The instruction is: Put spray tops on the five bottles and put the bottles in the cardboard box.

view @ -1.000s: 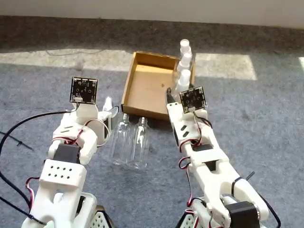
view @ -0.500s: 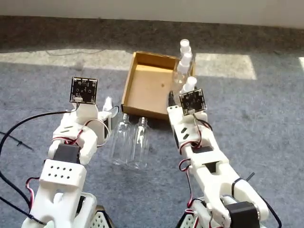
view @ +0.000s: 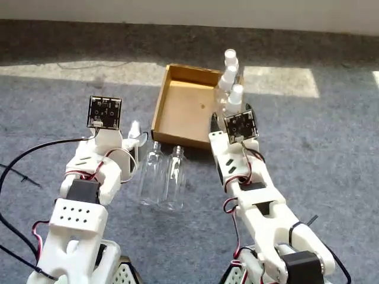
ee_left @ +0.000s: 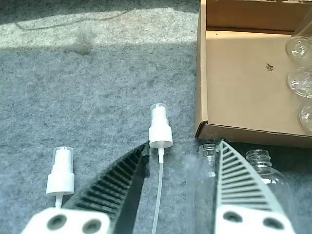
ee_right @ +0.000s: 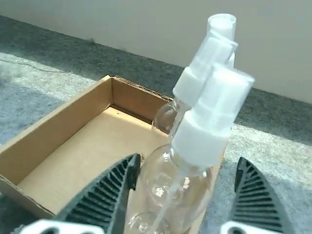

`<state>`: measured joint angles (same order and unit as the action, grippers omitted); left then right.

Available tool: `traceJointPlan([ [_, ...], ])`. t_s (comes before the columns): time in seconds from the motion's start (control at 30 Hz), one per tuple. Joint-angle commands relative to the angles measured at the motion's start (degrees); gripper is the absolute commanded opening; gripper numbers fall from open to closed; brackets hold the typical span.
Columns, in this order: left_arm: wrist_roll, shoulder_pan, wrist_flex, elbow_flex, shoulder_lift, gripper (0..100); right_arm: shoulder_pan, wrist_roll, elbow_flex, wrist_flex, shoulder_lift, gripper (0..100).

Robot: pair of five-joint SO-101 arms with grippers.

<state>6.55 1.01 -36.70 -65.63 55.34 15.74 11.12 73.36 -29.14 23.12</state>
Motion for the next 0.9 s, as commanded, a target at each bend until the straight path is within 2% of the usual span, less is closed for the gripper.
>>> traceJointPlan([
  [0.0,0.4,-0.7,1.1,0.5,0.8,21,-0.6,0.5,-0.9,-0.9,0.9,25.6],
  [0.33,0.4,-0.7,1.1,0.6,0.8,21,-0.8,0.5,-1.0,-0.8,0.9,26.1],
  [0.53,0.4,-0.7,1.1,0.6,0.8,21,-0.6,0.5,-0.9,-0.7,0.9,38.1],
  [0.87,0.4,-0.7,1.1,0.6,0.8,21,-0.6,0.5,-1.0,-0.7,1.0,38.1],
])
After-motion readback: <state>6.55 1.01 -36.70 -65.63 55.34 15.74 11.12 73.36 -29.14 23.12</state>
